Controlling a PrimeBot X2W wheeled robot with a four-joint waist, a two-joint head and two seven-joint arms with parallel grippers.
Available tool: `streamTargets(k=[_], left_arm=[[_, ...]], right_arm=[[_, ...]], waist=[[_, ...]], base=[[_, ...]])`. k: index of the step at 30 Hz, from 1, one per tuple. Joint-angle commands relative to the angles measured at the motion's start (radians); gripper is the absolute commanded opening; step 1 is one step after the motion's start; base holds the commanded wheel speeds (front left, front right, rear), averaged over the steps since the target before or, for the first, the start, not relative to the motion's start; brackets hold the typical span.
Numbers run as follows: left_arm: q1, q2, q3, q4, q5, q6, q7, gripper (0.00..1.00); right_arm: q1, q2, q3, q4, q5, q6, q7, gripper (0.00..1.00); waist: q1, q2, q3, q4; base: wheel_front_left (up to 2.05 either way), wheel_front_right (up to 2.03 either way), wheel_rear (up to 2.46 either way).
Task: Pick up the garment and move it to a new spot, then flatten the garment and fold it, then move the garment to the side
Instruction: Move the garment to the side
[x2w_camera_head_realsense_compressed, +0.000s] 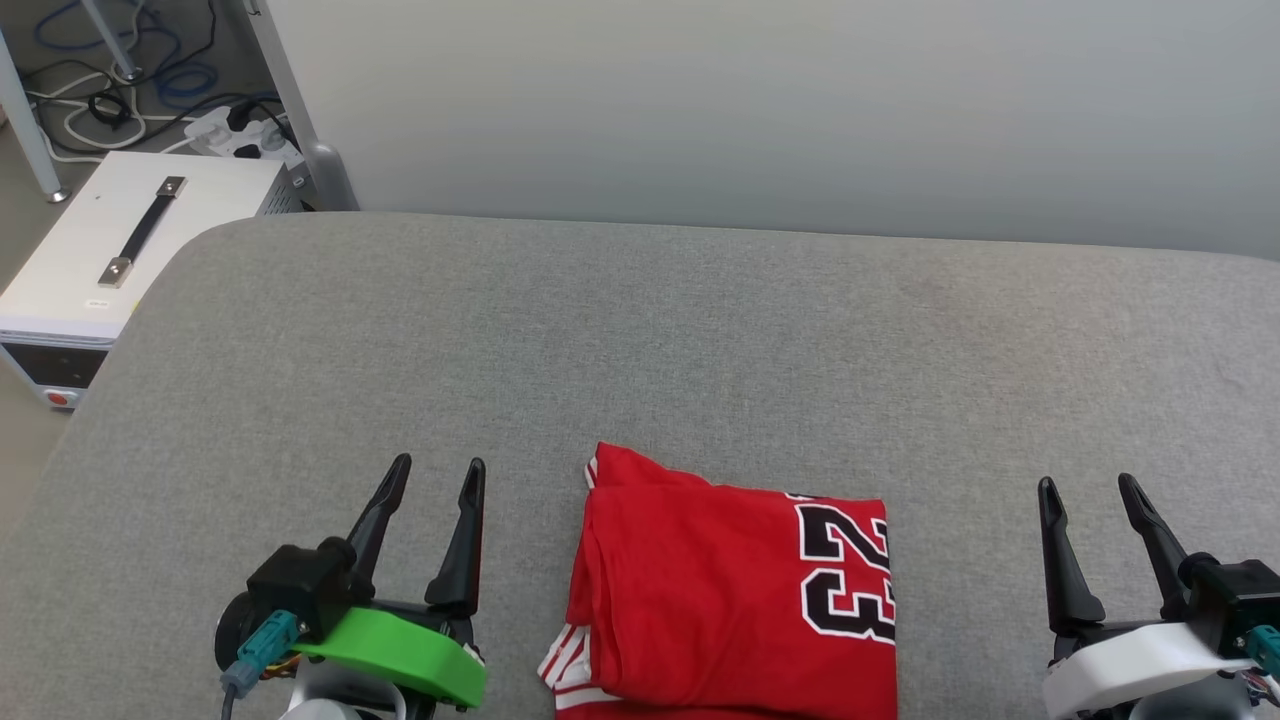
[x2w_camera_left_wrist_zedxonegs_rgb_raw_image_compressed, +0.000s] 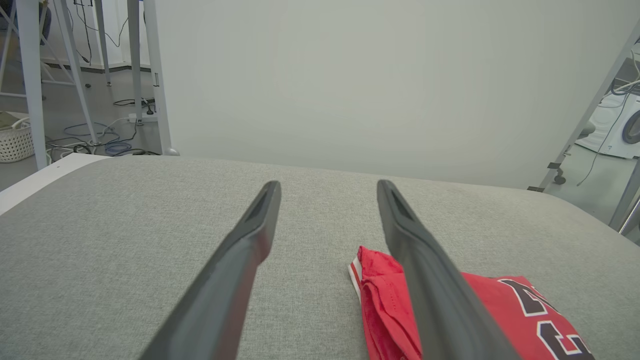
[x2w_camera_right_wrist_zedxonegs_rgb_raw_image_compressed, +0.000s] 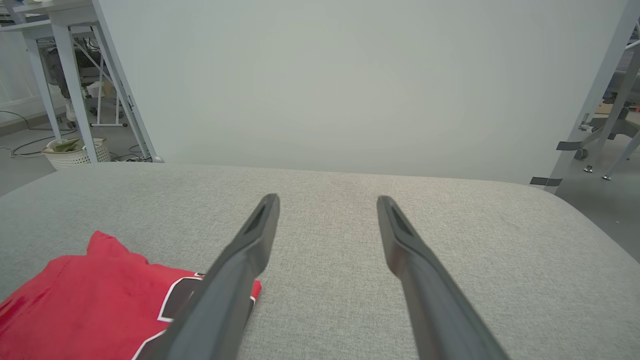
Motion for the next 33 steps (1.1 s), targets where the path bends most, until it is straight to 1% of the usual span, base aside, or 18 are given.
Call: streamTargets(k=[1, 5, 7, 9, 12, 15, 16, 18, 20, 22, 24, 28, 33], left_arm=[[0.006, -0.002, 0.000, -0.004, 0.008, -0.003, -0.006, 1.00], [0.002, -0.001, -0.003, -0.002, 0.011, -0.003, -0.006, 1.00], [-0.003, -0.002, -0.006, -0.002, 0.012, -0.003, -0.006, 1.00], [-0.007, -0.002, -0.006, -0.001, 0.012, -0.003, -0.006, 1.00], [-0.014, -0.003, -0.005, 0.003, 0.013, -0.003, -0.006, 1.00], [-0.025, -0.004, -0.005, 0.007, 0.014, -0.003, -0.006, 1.00], [-0.029, -0.004, -0.007, 0.008, 0.015, -0.003, -0.006, 1.00], [-0.040, -0.006, -0.012, 0.009, 0.016, -0.003, -0.006, 1.00], [-0.053, -0.007, -0.020, 0.011, 0.017, -0.003, -0.006, 1.00], [-0.065, -0.010, -0.024, 0.011, 0.017, -0.003, -0.006, 1.00], [-0.076, -0.012, -0.028, 0.011, 0.018, -0.003, -0.006, 1.00], [-0.095, -0.017, -0.037, 0.014, 0.017, -0.003, -0.006, 1.00], [-0.113, -0.025, -0.042, 0.015, 0.014, -0.003, -0.006, 1.00]], right_arm=[[-0.001, -0.001, 0.001, 0.001, -0.008, 0.000, -0.002, 1.00], [-0.003, -0.004, 0.008, -0.003, -0.009, 0.000, 0.024, 1.00], [-0.007, -0.013, 0.024, -0.006, 0.000, 0.000, 0.077, 1.00], [-0.013, -0.035, 0.059, -0.008, 0.016, 0.000, 0.185, 1.00], [-0.032, -0.077, 0.130, -0.030, 0.074, 0.000, 0.415, 1.00], [-0.058, -0.101, 0.171, -0.071, 0.146, 0.000, 0.625, 1.00], [-0.069, -0.097, 0.170, -0.083, 0.176, 0.000, 0.698, 1.00], [-0.088, -0.105, 0.175, -0.097, 0.196, 0.000, 0.827, 1.00], [-0.107, -0.107, 0.183, -0.109, 0.207, 0.000, 0.936, 1.00], [-0.129, -0.092, 0.182, -0.115, 0.220, 0.000, 1.010, 1.00], [-0.149, -0.081, 0.185, -0.109, 0.217, 0.000, 1.066, 1.00], [-0.175, -0.046, 0.174, -0.077, 0.214, 0.000, 1.129, 1.00], [-0.196, -0.015, 0.150, -0.024, 0.185, 0.000, 1.149, 1.00]], waist=[[0.0000, -0.0001, 0.001, 0.001], [0.0000, -0.0001, 0.010, 0.005], [0.0000, -0.0001, 0.018, 0.008], [0.0000, -0.0001, 0.026, 0.009], [0.0000, -0.0001, 0.040, 0.012], [0.0000, -0.0001, 0.058, 0.017], [0.0000, -0.0001, 0.066, 0.020], [0.0000, -0.0001, 0.082, 0.029], [0.0000, -0.0001, 0.100, 0.042], [0.0000, -0.0001, 0.118, 0.055], [0.0000, -0.0001, 0.136, 0.069], [0.0000, -0.0001, 0.168, 0.098], [0.0000, -0.0001, 0.197, 0.130]], base=[[0.00, 0.00, 0.00], [0.00, 0.00, 0.00], [0.00, 0.00, 0.00], [0.00, 0.00, 0.00], [0.00, 0.00, 0.00], [0.00, 0.00, 0.00], [0.00, 0.00, 0.00], [0.00, 0.00, 0.00], [0.00, 0.00, 0.00], [0.00, 0.00, 0.00], [0.00, 0.00, 0.00], [0.00, 0.00, 0.00], [0.00, 0.00, 0.00]])
